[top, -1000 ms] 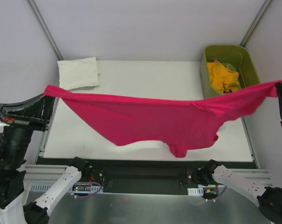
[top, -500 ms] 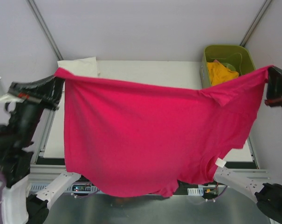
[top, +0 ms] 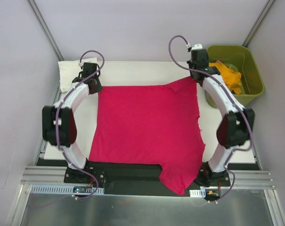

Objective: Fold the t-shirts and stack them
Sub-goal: Flatten out the tshirt, then fold the flattened tshirt in 1/3 of the way

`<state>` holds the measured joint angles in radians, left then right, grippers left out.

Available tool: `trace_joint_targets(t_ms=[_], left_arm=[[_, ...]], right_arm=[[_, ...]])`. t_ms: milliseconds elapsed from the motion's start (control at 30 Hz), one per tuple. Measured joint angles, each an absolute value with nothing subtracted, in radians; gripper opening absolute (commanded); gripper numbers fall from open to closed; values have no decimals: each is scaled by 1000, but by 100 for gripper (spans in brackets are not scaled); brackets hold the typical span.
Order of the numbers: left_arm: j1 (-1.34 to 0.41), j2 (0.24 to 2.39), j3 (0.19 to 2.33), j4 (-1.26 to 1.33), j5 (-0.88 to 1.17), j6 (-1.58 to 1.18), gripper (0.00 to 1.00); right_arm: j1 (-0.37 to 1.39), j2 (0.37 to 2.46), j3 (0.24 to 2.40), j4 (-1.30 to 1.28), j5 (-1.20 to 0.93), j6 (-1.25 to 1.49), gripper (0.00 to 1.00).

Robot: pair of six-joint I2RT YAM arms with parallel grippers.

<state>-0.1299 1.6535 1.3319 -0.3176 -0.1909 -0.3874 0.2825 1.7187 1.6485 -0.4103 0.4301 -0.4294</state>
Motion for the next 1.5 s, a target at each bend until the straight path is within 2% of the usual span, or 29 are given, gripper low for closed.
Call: trace_joint_targets(t_ms=[133,300,600,967,1333,1433,1467,1500], left_arm=[[-62,1929,1409,-344,-57,-410,0],[-66,2025,1476,-357,4,-413,0],[-72,2015,1489,-336,58,-412,0],[-72,1781,1246,-314,75,-435,0],[-73,1671,1080,-305,76,-474,0],[-80,1635,1021,-300,75,-484,0],[-80,1623,1002,-300,75,-485,6],[-80,1613,986,-300,73,-487,21]], right_arm=[[236,1986,1769,-452,337,-393,1],[240,2123,1847,-471,291,-373,1],[245,2074,1791,-474,274,-295,1],[244,1843,1686,-587,277,-224,1],[230,1822,1647,-816,279,-177,1],[229,1788,1579,-850,278,-144,7],[229,1770,1550,-862,276,-131,16],[229,1752,1520,-875,274,-118,19]])
